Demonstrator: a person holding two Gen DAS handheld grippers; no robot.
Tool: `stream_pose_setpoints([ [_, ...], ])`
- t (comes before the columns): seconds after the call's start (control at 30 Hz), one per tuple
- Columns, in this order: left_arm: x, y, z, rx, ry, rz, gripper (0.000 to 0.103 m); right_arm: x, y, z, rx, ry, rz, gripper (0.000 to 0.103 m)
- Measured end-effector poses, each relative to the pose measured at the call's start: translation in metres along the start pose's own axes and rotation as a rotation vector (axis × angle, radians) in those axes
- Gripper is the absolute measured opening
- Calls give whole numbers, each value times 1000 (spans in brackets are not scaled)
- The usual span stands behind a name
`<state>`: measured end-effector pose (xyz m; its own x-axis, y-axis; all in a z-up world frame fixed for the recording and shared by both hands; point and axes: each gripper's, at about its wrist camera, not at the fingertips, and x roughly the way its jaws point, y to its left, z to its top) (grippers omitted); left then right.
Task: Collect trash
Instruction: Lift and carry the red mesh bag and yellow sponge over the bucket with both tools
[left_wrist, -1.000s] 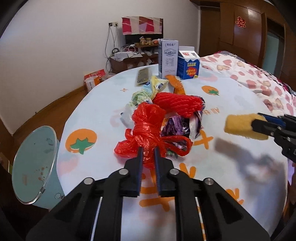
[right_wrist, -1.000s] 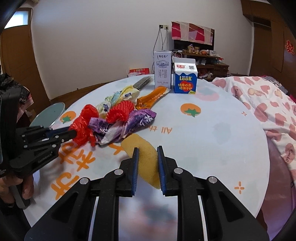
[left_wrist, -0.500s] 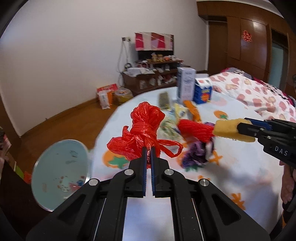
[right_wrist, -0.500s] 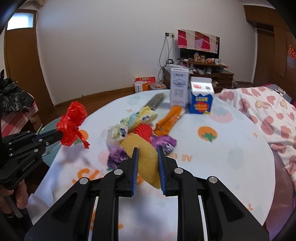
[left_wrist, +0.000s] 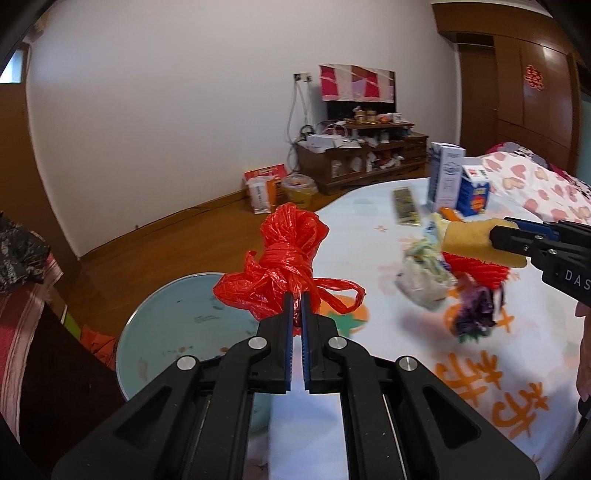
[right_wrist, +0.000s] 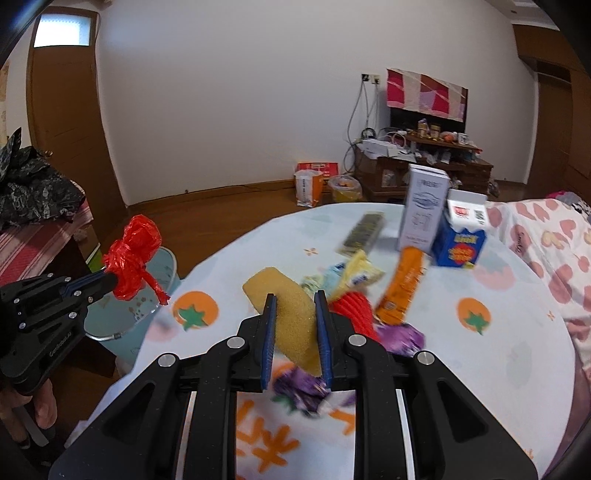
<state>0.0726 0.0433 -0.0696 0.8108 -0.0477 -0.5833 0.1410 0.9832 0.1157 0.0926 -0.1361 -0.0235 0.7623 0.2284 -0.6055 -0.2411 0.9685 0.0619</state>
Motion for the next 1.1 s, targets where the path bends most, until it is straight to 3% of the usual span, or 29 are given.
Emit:
stream_pose_setpoints([
  [1.1, 33, 90, -20, -119, 89, 196, 4, 86, 82, 25, -93, 78, 104, 22],
])
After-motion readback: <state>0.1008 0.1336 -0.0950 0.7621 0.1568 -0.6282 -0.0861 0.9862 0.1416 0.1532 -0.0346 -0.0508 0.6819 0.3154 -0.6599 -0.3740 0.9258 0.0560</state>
